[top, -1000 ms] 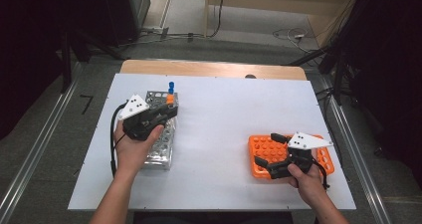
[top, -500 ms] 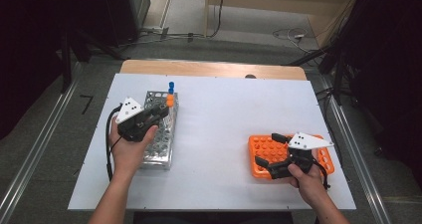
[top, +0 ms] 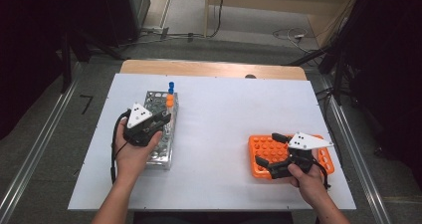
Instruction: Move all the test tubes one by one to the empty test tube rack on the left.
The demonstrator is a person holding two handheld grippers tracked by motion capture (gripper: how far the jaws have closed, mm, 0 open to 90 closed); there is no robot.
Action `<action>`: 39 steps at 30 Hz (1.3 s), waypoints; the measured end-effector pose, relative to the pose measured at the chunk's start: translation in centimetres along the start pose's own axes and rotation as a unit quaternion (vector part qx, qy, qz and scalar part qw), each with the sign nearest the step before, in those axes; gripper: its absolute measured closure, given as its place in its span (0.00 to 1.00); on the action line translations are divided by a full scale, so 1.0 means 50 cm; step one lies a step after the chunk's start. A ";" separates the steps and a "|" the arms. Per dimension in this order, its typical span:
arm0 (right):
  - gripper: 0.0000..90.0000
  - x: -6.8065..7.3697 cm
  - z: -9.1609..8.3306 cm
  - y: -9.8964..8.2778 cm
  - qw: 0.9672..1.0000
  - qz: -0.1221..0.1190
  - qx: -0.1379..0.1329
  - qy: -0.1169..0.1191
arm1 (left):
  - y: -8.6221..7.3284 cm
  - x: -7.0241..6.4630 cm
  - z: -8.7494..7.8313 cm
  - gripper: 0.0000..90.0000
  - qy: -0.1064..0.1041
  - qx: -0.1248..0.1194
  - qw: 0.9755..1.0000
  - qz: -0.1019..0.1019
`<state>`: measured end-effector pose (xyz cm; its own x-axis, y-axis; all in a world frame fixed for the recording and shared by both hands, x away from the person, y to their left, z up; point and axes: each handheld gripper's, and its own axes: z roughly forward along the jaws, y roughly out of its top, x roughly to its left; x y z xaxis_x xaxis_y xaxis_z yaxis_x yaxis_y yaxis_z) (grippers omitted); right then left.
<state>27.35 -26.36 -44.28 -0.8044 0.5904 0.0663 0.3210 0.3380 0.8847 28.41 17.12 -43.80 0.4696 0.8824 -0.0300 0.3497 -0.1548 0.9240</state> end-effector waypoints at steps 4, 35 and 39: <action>0.00 0.000 0.001 0.000 1.000 0.000 0.001 -0.001 | 0.000 0.003 0.001 0.85 0.000 0.010 1.000 -0.009; 0.00 -0.028 -0.011 -0.011 1.000 0.009 0.003 -0.023 | -0.012 0.004 -0.049 0.00 -0.058 -0.011 0.998 -0.037; 0.00 -0.037 -0.014 -0.014 1.000 0.013 0.004 -0.028 | -0.023 0.008 -0.068 0.00 -0.058 -0.018 0.997 -0.042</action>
<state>28.25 -28.19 -44.69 -0.7667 0.6390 0.0626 0.3447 0.3275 0.8797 25.44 19.15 -43.56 0.5310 0.8341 -0.1491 0.3628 -0.0649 0.9296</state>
